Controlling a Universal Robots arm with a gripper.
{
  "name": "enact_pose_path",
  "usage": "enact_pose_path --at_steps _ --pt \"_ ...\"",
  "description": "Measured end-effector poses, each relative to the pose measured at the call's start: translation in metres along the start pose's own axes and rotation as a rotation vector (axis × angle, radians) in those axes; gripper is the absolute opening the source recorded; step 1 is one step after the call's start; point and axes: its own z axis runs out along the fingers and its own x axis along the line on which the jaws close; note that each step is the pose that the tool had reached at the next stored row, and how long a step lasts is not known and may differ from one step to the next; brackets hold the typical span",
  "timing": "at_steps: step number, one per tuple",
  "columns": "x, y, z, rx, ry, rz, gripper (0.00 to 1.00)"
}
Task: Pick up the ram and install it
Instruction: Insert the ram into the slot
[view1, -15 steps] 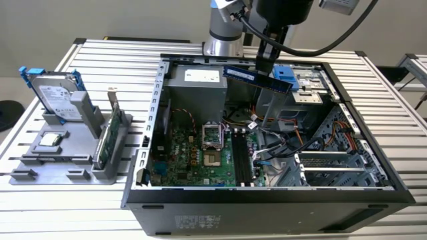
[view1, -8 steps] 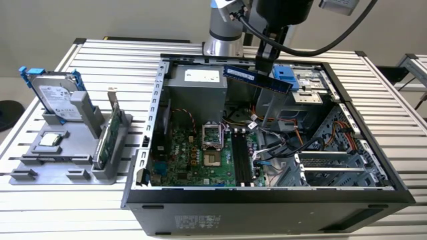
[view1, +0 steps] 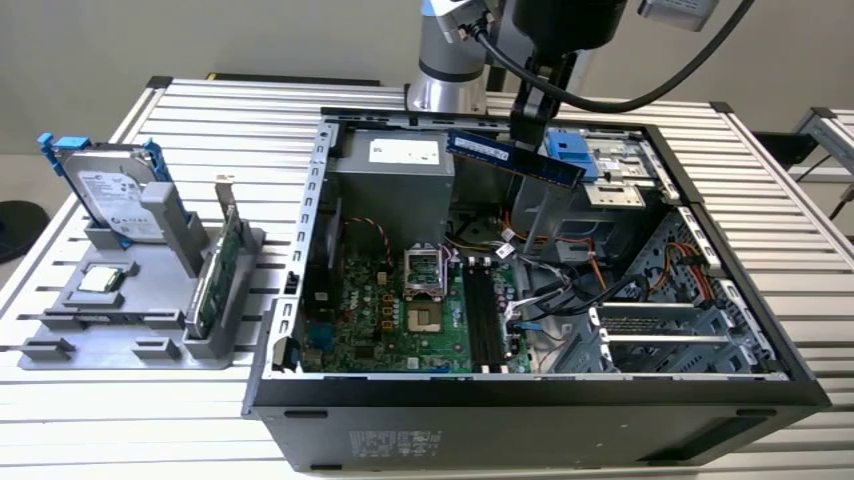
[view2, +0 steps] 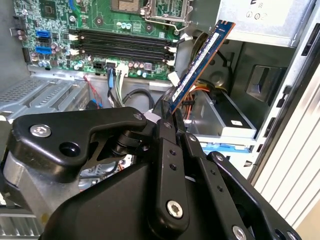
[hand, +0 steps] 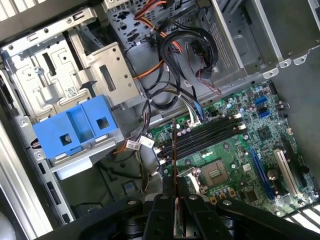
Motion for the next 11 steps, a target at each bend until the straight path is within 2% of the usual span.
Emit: enact_pose_path --at_steps 11 --pt "0.0000 0.0000 0.0000 0.0000 -0.0001 0.004 0.00"
